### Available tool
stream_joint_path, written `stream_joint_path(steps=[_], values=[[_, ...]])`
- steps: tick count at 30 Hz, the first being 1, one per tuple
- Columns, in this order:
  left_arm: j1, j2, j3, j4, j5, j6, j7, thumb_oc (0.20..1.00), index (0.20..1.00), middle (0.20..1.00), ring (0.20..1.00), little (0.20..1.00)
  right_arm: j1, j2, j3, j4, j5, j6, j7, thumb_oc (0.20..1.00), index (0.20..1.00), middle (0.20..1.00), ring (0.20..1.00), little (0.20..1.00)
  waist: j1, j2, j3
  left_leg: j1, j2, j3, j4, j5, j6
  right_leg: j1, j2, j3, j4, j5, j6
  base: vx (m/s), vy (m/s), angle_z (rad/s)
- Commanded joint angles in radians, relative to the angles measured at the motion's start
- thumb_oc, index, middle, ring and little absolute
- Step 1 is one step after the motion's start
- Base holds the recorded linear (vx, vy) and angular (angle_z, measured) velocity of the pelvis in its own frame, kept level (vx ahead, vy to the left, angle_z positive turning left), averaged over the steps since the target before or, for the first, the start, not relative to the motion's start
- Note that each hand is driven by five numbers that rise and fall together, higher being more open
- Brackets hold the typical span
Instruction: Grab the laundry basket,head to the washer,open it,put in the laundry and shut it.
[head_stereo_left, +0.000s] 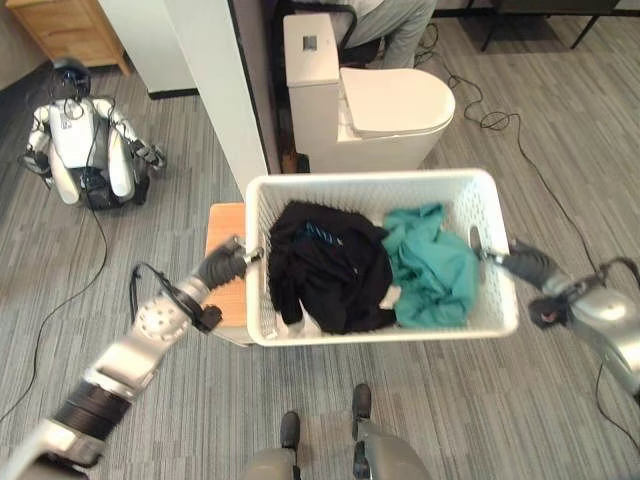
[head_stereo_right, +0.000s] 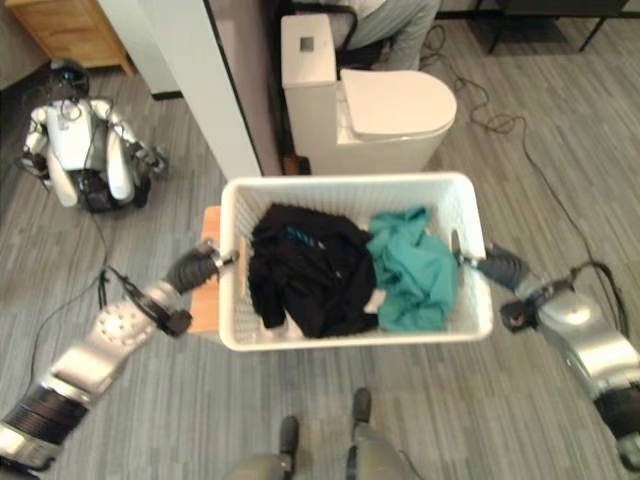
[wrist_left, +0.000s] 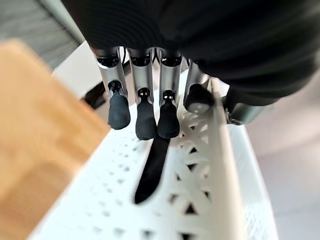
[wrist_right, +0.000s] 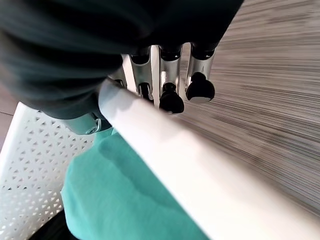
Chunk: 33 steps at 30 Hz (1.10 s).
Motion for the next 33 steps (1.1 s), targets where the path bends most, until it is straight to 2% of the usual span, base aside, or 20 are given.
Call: stream_joint_path(steps=[1, 7, 17, 22, 24, 25, 26, 27, 29, 30, 31, 33], values=[[-0.025, 0.060, 0.003, 0.140, -0.015, 0.002, 0.001, 0.200, 0.200, 0.200, 0.200, 0.200, 0.013, -0.030, -0.141, -0.029, 0.065, -0.050, 0.056, 0.200, 0.200, 0.200, 0.200, 0.200, -0.017, -0.017, -0.138, 0.007, 0.003, 0.032, 0.013, -0.052, 0.010, 0.090, -0.056, -0.043, 0.069, -0.155, 0.108, -0.02, -0.025, -0.14], [0.000, -0.021, -0.036, 0.153, -0.004, 0.014, -0.016, 0.200, 0.200, 0.200, 0.200, 0.200, 0.200, 0.050, -0.249, -0.098, 0.061, -0.043, 0.074, 0.200, 0.200, 0.200, 0.200, 0.200, -0.044, -0.010, -0.162, 0.004, 0.006, 0.042, 0.004, -0.046, 0.008, 0.090, -0.050, -0.028, 0.046, -0.142, 0.106, -0.03, -0.034, -0.05], [-0.059, -0.024, -0.049, 0.183, 0.025, 0.010, -0.002, 0.200, 0.200, 0.200, 0.200, 0.200, 0.258, 0.118, -0.261, -0.106, 0.091, -0.045, 0.078, 0.200, 0.200, 0.200, 0.200, 0.200, -0.054, -0.004, -0.167, 0.013, 0.011, 0.050, 0.015, -0.044, -0.002, 0.106, -0.042, -0.015, 0.022, -0.138, 0.098, -0.01, -0.020, -0.05], [-0.101, -0.026, -0.053, 0.195, 0.037, 0.008, 0.003, 0.200, 0.200, 0.200, 0.200, 0.200, 0.265, 0.158, -0.260, -0.083, 0.101, -0.052, 0.068, 0.200, 0.200, 0.200, 0.200, 0.200, -0.058, -0.019, -0.148, -0.029, 0.017, 0.049, 0.138, -0.086, -0.005, 0.104, -0.042, 0.012, 0.029, -0.138, 0.087, -0.04, -0.011, -0.01], [-0.105, -0.024, -0.041, 0.210, 0.037, 0.004, 0.020, 0.200, 0.200, 0.200, 0.200, 0.200, 0.214, 0.167, -0.218, -0.052, 0.124, -0.060, 0.058, 0.200, 0.200, 0.200, 0.200, 0.200, -0.035, -0.030, -0.103, -0.081, 0.008, -0.065, 0.272, -0.096, -0.035, 0.080, -0.028, 0.074, 0.044, -0.134, 0.079, -0.17, 0.051, -0.27], [-0.100, -0.024, -0.034, 0.213, 0.038, 0.004, 0.020, 0.200, 0.200, 0.200, 0.200, 0.200, 0.204, 0.177, -0.208, -0.044, 0.129, -0.059, 0.056, 0.200, 0.200, 0.200, 0.200, 0.200, -0.029, -0.033, -0.096, -0.093, -0.001, -0.135, 0.290, -0.091, -0.042, 0.065, -0.028, 0.096, 0.049, -0.130, 0.082, -0.12, 0.101, -0.90], [-0.094, -0.031, -0.030, 0.217, 0.040, 0.002, 0.023, 0.200, 0.200, 0.200, 0.200, 0.200, 0.202, 0.192, -0.197, -0.038, 0.129, -0.055, 0.057, 0.200, 0.200, 0.200, 0.200, 0.200, -0.027, -0.033, -0.093, -0.079, -0.006, -0.199, 0.278, -0.121, -0.039, 0.046, -0.024, 0.131, 0.059, -0.125, 0.087, -0.06, 0.114, -1.19], [-0.087, -0.036, -0.025, 0.214, 0.037, 0.001, 0.022, 0.200, 0.200, 0.200, 0.200, 0.200, 0.201, 0.204, -0.195, -0.039, 0.122, -0.051, 0.059, 0.200, 0.200, 0.200, 0.200, 0.200, -0.033, -0.030, -0.094, -0.060, -0.008, -0.226, 0.258, -0.146, -0.030, 0.032, -0.020, 0.159, 0.067, -0.119, 0.094, -0.03, 0.151, -1.02], [-0.085, -0.040, -0.023, 0.215, 0.032, 0.001, 0.022, 0.200, 0.200, 0.200, 0.200, 0.200, 0.206, 0.212, -0.197, -0.041, 0.118, -0.047, 0.061, 0.200, 0.200, 0.200, 0.200, 0.200, -0.040, -0.026, -0.093, -0.047, -0.005, -0.218, 0.239, -0.156, -0.024, 0.021, -0.021, 0.173, 0.073, -0.117, 0.099, -0.10, 0.209, -0.89], [-0.107, -0.049, -0.038, 0.251, 0.031, -0.003, 0.029, 0.200, 0.200, 0.200, 0.200, 0.200, 0.167, 0.231, -0.179, -0.025, 0.096, -0.051, 0.049, 0.200, 0.200, 0.200, 0.200, 0.200, -0.061, -0.015, -0.063, -0.030, -0.006, -0.164, 0.206, -0.169, -0.001, -0.051, -0.031, 0.225, 0.098, -0.074, 0.140, -0.28, 0.352, -0.79], [-0.117, -0.048, -0.036, 0.262, 0.033, -0.006, 0.033, 0.200, 0.200, 0.200, 0.200, 0.200, 0.135, 0.241, -0.160, -0.016, 0.085, -0.052, 0.046, 0.200, 0.200, 0.200, 0.200, 0.200, -0.056, -0.015, -0.051, -0.033, -0.026, -0.145, 0.202, -0.173, 0.012, -0.087, -0.034, 0.254, 0.099, -0.044, 0.168, -0.38, 0.436, -0.78], [-0.137, -0.044, -0.040, 0.277, 0.035, -0.008, 0.032, 0.200, 0.200, 0.200, 0.200, 0.200, 0.106, 0.278, -0.138, -0.009, 0.074, -0.055, 0.037, 0.200, 0.200, 0.200, 0.200, 0.200, -0.064, -0.025, -0.029, -0.051, -0.045, -0.076, 0.184, -0.164, 0.034, -0.145, -0.050, 0.281, 0.098, 0.015, 0.205, -0.34, 0.209, -2.29]])
